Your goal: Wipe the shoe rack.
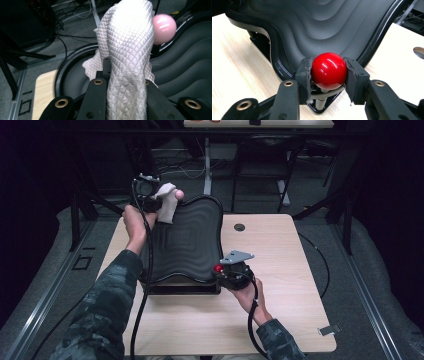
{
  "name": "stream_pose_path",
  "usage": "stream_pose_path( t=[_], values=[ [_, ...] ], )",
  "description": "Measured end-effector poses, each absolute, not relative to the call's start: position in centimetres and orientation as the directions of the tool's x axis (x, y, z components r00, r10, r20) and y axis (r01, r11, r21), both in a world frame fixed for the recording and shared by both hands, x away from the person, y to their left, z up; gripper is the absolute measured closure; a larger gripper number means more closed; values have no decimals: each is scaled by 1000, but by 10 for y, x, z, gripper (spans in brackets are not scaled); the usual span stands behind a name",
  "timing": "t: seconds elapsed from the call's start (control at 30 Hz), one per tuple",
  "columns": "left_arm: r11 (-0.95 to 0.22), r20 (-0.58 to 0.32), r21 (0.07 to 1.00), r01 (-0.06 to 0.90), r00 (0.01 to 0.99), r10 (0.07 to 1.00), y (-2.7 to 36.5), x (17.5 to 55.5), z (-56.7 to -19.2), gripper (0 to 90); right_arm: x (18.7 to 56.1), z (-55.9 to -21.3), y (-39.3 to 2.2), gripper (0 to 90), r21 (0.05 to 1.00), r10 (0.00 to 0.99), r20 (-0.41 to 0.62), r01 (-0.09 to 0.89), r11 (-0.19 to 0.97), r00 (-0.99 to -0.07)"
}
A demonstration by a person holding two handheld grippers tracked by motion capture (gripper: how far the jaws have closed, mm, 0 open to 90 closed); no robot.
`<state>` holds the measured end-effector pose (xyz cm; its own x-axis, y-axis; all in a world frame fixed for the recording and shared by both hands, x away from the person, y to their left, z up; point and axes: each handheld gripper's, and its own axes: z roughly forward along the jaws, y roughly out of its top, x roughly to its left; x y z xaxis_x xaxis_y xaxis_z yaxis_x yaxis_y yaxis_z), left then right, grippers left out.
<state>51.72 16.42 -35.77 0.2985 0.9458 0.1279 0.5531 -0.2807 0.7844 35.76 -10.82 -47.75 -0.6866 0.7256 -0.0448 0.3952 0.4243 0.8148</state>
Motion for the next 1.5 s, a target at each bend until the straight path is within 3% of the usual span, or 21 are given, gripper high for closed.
stream_pose_path(
  t=[0.6,0.8,1.5],
  values=[
    [-300,150,779,550,301,942,152,531,-373,847,358,-477,-108,602,814,725,-48,393,427,-687],
    [-308,180,769,561,272,945,161,537,-372,848,357,-478,-108,602,815,726,-47,395,425,-686],
    [-209,137,743,636,161,977,212,543,-363,848,357,-477,-108,602,814,726,-48,394,427,-686]
  ],
)
